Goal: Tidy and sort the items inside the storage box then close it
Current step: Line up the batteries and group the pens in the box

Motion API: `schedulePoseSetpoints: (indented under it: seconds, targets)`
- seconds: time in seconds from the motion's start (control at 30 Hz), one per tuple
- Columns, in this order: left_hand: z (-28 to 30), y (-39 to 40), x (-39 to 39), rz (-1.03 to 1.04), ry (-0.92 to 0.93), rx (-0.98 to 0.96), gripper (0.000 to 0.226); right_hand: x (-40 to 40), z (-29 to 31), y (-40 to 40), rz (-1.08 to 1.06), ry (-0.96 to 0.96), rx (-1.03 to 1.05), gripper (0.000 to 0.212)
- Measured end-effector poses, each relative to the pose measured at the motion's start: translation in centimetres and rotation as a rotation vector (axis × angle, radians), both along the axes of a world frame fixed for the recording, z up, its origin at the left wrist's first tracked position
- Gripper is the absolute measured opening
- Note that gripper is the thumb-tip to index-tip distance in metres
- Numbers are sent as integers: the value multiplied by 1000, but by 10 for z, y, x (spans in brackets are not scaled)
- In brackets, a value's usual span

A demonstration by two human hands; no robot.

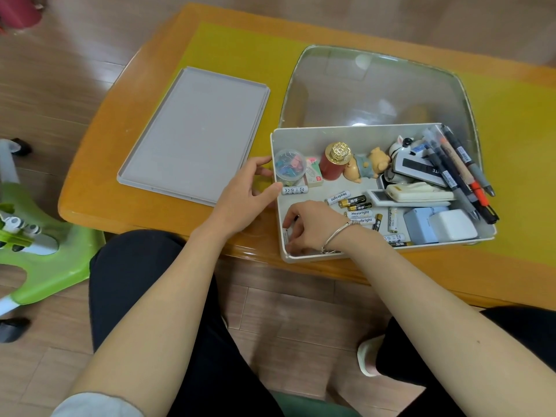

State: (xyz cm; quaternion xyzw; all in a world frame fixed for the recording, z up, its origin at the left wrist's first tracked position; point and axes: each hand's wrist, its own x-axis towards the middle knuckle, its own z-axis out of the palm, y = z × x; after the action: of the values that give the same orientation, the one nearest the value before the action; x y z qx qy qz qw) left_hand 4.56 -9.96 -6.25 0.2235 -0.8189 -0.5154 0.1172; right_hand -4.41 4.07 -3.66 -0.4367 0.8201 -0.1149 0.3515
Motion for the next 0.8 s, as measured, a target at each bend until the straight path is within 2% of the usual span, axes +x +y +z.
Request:
schedulePoseSetpoints:
  seconds: [0.13,0.23,0.3,0.53,0.67,0.8]
  targets:
    - [2,1,1,-3,0,15,50,-2,2,3,-11,28,-18,39]
    - [3,1,1,-2,-2,9,50,-8,1,6,-113,46,-65,28]
    - [3,1,1,-2,0,13,49,-13,-2,7,-150,138,-81,23]
    - [2,-2,1,-12,-3,41,48,-21,-11,-4,-179,374,15,29]
    - [2,-3,1,-15,-1,33,49,-28,-7,2,-225,544,-9,22]
    - [2,-3,1,-12,1,31,48,-27,-6,2,-176,546,-41,35]
